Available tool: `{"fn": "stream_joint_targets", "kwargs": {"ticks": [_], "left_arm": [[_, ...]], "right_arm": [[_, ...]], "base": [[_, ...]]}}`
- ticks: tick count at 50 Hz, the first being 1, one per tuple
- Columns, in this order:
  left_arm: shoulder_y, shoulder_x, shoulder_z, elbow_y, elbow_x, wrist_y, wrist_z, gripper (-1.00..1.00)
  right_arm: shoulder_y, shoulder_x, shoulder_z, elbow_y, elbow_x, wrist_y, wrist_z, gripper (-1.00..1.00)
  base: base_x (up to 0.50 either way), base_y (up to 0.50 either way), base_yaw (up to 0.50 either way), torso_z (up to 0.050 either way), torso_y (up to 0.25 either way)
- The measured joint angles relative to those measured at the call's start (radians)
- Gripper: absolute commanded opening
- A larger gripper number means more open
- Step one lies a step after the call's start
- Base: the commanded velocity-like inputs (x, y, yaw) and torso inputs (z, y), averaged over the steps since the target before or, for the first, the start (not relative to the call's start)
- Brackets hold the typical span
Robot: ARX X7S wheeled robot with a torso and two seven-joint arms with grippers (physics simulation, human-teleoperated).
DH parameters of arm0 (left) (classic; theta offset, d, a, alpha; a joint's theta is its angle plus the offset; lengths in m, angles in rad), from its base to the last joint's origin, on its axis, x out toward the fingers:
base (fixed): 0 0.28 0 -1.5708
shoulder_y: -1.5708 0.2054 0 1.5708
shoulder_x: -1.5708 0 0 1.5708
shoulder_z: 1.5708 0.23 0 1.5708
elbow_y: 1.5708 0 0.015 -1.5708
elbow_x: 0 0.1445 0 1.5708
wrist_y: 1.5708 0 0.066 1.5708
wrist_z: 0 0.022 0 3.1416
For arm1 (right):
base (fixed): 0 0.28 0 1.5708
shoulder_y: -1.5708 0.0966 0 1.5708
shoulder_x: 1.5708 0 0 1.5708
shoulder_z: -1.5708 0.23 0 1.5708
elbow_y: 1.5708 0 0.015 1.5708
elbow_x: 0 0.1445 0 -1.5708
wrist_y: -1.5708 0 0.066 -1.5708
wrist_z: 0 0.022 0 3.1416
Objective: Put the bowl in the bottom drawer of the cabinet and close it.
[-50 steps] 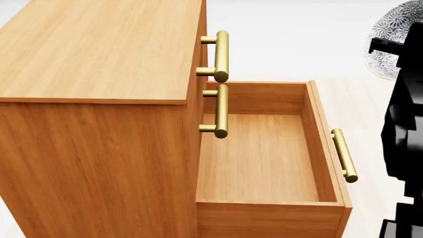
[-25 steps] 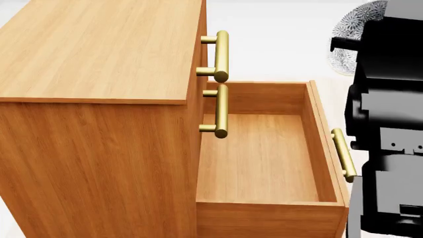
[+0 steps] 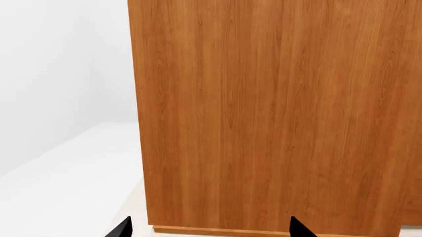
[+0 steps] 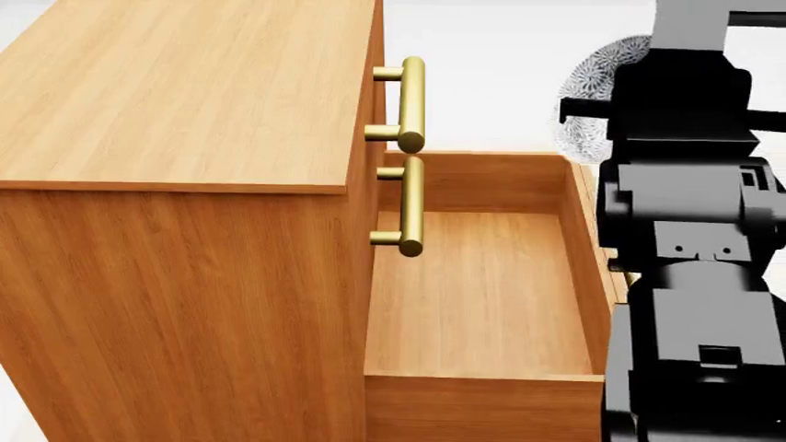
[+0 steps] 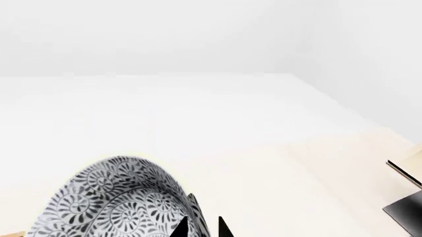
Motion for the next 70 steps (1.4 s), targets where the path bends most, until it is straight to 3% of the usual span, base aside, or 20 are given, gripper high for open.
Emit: {"fn": "stream_joint_targets", "kwargs": {"ticks": [29,70], "left_arm": [[-0.003,-0.006,0.005,0.001,-0.002,-0.001,-0.006,1.0],[-0.005,-0.013,0.013,0.001,-0.008,0.004,-0.013,1.0]], "right_arm": [[-0.026,-0.032,0.009,0.007,-0.034,0.071,-0.137,-1.0],[-0.079,-0.061,0.008,0.007,-0.046,0.087,-0.213,-1.0]], "base": [[0.0,0.0,0.0,0.0,0.0],[0.0,0.0,0.0,0.0,0.0]]}}
